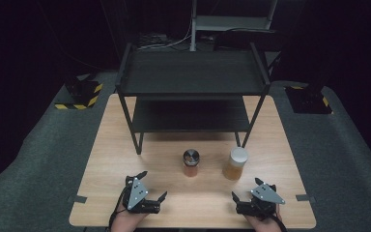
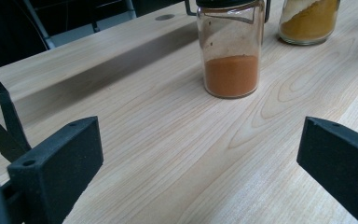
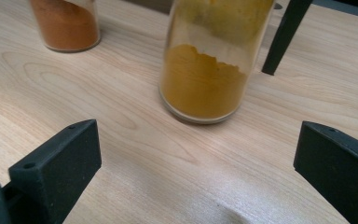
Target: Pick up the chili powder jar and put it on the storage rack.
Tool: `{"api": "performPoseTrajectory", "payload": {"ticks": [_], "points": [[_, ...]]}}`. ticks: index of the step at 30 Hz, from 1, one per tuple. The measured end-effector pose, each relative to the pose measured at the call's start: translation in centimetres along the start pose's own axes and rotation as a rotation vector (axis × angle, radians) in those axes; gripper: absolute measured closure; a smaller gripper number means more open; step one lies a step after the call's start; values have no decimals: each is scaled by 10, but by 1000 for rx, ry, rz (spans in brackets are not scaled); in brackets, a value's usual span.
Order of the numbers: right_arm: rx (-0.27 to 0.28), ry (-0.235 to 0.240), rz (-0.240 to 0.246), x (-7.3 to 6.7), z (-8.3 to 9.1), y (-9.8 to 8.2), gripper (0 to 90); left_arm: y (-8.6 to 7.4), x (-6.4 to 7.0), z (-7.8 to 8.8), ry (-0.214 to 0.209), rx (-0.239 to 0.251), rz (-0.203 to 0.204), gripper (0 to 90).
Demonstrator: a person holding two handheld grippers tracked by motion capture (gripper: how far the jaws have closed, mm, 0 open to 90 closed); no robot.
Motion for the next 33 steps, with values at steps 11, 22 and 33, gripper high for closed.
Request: {"api": "performPoseTrajectory", "payload": {"ticks": [11, 22, 33], "points": [[9, -3, 5, -1, 1, -1, 0, 0, 0, 0, -4, 3, -9, 5], [14, -6, 12, -2, 1, -1, 0, 0, 1, 0, -5, 1, -16, 5], [13, -5, 11, -2, 1, -1, 0, -1, -1, 1, -14, 5, -3, 5]]}}
Point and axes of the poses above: each handheld gripper's, and its own axes: z roughly backward along the jaws, y roughly out of its top, x roughly to its right, the point moved 9 cm from there along -z, roughly forward along the jaws, and after that the axes turned 12 degrees about -x, right-handed, at the moved point
